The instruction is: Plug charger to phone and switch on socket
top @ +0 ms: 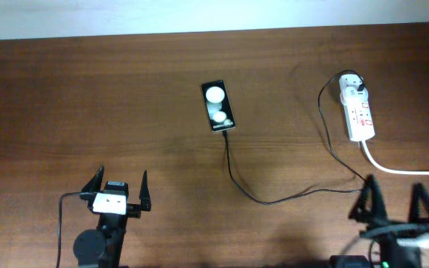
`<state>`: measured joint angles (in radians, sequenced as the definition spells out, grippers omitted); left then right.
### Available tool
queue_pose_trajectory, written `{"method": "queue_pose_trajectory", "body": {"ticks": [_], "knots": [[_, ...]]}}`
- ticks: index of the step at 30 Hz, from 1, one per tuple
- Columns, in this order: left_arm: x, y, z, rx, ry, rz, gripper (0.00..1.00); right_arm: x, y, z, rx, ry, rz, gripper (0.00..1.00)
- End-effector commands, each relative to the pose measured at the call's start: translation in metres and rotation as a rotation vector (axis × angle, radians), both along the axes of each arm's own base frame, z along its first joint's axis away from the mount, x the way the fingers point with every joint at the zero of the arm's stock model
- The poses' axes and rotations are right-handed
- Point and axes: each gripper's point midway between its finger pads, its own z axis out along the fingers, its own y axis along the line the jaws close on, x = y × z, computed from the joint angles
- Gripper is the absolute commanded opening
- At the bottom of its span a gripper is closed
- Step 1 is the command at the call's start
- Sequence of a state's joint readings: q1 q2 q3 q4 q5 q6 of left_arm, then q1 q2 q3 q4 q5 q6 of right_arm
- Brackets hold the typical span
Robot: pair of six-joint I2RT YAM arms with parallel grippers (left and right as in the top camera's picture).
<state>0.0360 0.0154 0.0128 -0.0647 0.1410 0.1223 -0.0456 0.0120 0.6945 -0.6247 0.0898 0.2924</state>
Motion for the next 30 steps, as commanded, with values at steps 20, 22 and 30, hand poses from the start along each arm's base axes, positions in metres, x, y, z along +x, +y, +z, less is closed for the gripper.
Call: {"method": "queue_pose_trajectory", "body": {"ticks": [20, 22, 30], "knots": [[0.000, 0.002, -0.002, -0.004, 0.005, 0.009, 0.99, 0.082, 0.003, -0.083, -0.013, -0.246, 0.037, 0.99], [0.000, 0.002, -0.002, -0.004, 0.005, 0.009, 0.99, 0.082, 0.003, -0.083, -0.013, -0.246, 0.036, 0.99], [0.000, 0.002, -0.002, -0.004, 0.005, 0.009, 0.99, 0.093, 0.030, -0.134, -0.301, -0.025, 0.171, 0.99]]}}
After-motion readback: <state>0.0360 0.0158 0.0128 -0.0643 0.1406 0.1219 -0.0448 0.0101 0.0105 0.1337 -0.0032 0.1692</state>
